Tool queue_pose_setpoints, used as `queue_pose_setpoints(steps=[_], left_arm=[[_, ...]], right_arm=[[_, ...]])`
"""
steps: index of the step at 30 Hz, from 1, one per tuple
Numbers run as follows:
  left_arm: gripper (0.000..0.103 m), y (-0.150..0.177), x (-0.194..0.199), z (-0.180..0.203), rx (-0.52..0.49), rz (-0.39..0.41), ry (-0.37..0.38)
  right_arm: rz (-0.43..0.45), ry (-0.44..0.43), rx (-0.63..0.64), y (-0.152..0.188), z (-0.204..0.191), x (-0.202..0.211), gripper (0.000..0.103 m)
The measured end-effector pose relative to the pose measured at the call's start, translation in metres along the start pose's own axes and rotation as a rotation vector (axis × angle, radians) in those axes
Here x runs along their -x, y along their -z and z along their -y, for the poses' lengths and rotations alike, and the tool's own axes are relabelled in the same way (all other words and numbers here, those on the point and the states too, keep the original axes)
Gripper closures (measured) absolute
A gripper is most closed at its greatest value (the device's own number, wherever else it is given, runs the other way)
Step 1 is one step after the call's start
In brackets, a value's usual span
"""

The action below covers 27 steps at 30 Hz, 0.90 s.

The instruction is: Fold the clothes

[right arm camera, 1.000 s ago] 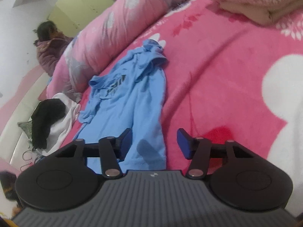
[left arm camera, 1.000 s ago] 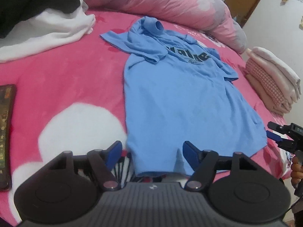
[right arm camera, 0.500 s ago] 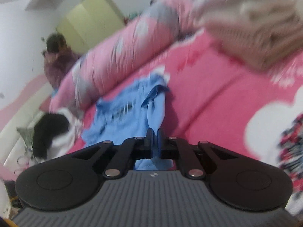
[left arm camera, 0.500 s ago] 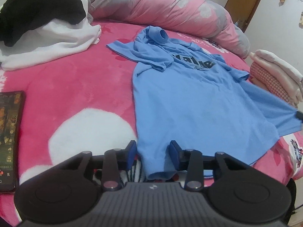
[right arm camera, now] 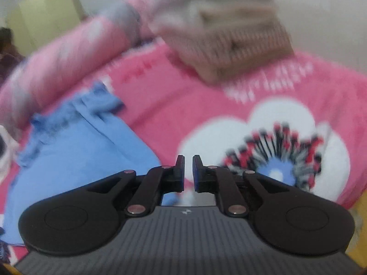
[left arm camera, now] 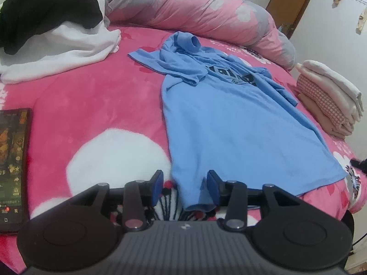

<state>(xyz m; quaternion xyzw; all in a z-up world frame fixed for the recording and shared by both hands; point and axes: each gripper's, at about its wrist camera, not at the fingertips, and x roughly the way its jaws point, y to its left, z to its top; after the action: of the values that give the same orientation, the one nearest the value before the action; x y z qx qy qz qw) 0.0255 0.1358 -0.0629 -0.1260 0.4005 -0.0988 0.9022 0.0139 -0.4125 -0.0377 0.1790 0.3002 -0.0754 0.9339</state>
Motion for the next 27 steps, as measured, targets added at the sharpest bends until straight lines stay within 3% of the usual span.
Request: queue_pose_setpoints(steps=[4, 6, 8, 10, 13, 17, 22, 24, 26, 27], left_arm=[[0.053, 0.003, 0.013, -0.01, 0.053, 0.04, 0.014], [0.053, 0.005, 0.02, -0.018, 0.101, 0.063, 0.028], [0.053, 0.005, 0.025, -0.03, 0.166, 0.078, 0.047], [0.054, 0.005, 0.029, -0.04, 0.23, 0.089, 0.066], [0.054, 0.006, 0.034, -0.054, 0.295, 0.098, 0.102], [0.054, 0.013, 0.037, -0.057, 0.257, 0.084, 0.145], [0.054, 0.021, 0.04, -0.061, 0.208, 0.067, 0.198], [0.054, 0.025, 0.042, -0.059, 0.166, 0.062, 0.218], [0.053, 0.028, 0.043, -0.043, 0.047, 0.055, 0.221], [0.052, 0.03, 0.042, -0.034, -0.004, 0.055, 0.209]], right_arm=[[0.1, -0.17, 0.199, 0.002, -0.051, 0.029, 0.088], [0.117, -0.294, 0.355, 0.01, -0.092, 0.038, 0.069], [0.113, -0.447, 0.515, 0.028, -0.136, 0.043, 0.06], [0.096, -0.601, 0.66, 0.052, -0.18, 0.046, 0.058], [0.03, -0.749, 0.848, 0.095, -0.242, 0.043, 0.058], [0.06, -0.803, 1.148, 0.145, -0.297, 0.041, 0.059], [0.053, -0.723, 1.357, 0.166, -0.325, 0.034, 0.063], [0.004, -0.687, 1.362, 0.166, -0.324, 0.029, 0.078], [-0.039, -0.652, 1.317, 0.161, -0.321, 0.021, 0.091], [-0.054, -0.641, 1.275, 0.156, -0.319, 0.016, 0.093]])
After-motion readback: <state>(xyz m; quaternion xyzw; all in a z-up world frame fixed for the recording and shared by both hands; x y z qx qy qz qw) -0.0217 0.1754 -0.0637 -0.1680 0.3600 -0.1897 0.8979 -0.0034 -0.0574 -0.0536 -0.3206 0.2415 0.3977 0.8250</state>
